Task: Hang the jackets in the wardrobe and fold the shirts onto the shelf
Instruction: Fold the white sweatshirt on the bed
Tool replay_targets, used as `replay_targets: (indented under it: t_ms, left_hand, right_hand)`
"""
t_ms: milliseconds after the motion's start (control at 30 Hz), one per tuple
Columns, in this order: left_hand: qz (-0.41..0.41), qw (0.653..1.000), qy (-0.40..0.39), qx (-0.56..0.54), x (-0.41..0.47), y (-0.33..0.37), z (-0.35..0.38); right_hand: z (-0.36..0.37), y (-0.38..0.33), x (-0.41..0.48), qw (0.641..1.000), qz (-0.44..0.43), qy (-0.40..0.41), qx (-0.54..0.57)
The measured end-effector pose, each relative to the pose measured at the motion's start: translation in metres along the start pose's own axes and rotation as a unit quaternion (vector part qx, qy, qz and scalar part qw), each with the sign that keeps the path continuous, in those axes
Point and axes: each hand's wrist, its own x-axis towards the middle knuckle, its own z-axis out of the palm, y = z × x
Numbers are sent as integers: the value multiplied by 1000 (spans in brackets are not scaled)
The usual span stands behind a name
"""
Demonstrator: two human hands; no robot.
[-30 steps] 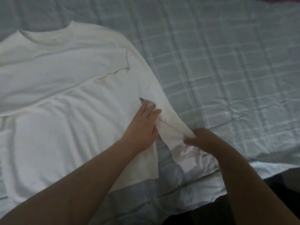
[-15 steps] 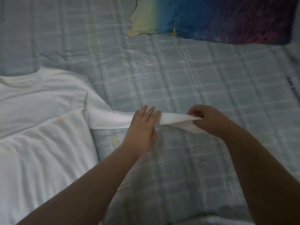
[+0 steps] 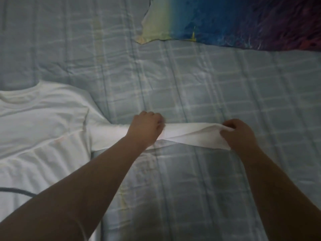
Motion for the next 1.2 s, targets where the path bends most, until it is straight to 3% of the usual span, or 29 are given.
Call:
replay_targets:
  t_ms: [100, 167, 233, 333, 500, 633, 733, 833, 1000, 1200]
  left_hand:
    - [8, 1000, 2, 17, -3, 5, 0]
    - [19, 999, 33, -3, -5, 7, -2]
    - [18, 995, 94, -38, -7, 8, -6]
    - [11, 985, 156, -68, -13, 13, -5]
    - [38, 989, 124, -71, -23, 28, 12]
    - [38, 993, 81, -82, -27, 29, 27]
    - [50, 994, 76, -59, -28, 30, 31]
    - [-8, 993, 59, -97, -20, 33, 24]
    - [-84, 996, -22, -16, 20, 24, -1]
    - [-67, 993, -85, 41, 47, 29, -13]
  right_hand:
    - [1, 0, -9, 998, -15, 7, -60]
    - [-7, -6, -14, 991, -86, 83, -65]
    - [-20, -18, -17, 979, -141, 148, 12]
    - [-34, -27, -23, 962, -155, 163, 153]
    - [-18, 5, -41, 966, -159, 122, 163]
    - [0, 26, -51, 948, 3, 83, 308]
    - [7, 23, -39, 943, 101, 133, 287]
    - [9, 17, -22, 944, 160, 101, 270]
    - [0, 17, -4, 981, 128, 16, 144]
    - [1, 5, -16, 982, 60, 130, 125]
